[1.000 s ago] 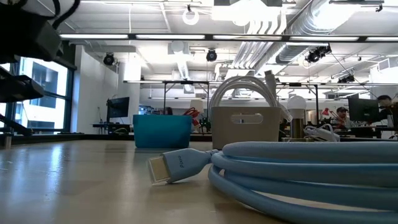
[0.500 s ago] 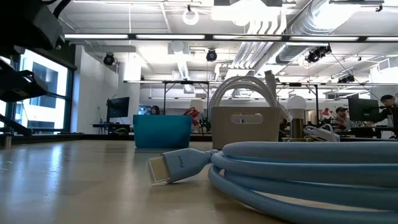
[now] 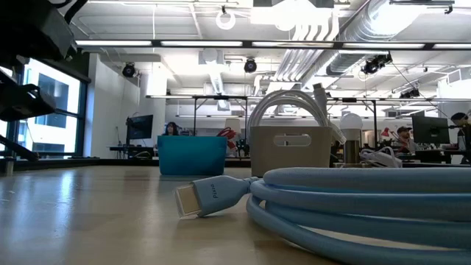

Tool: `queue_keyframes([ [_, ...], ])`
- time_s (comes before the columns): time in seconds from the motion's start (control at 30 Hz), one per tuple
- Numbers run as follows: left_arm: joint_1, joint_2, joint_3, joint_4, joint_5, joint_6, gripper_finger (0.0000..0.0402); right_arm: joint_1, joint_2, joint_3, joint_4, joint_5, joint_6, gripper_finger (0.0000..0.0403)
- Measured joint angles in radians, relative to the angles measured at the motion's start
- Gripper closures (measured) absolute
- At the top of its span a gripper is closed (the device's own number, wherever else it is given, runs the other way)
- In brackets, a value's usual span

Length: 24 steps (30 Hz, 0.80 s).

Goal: Pick & Place USB Port
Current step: Put the purple charger cable into the blue bin

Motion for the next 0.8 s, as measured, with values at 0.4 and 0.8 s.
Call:
queue_keyframes([
  [0.4,0.0,0.008,0.0,-0.102,0.08,-0.085,0.0259,0.0,0.0,0.0,-0.006,-0.002,0.009,0.0142],
  [0.8,-0.015,0.05,0.001,0.097,0.083,0.01,0.0259,0.0,0.054,0.0,-0.005,-0.003,0.002,0.0142],
])
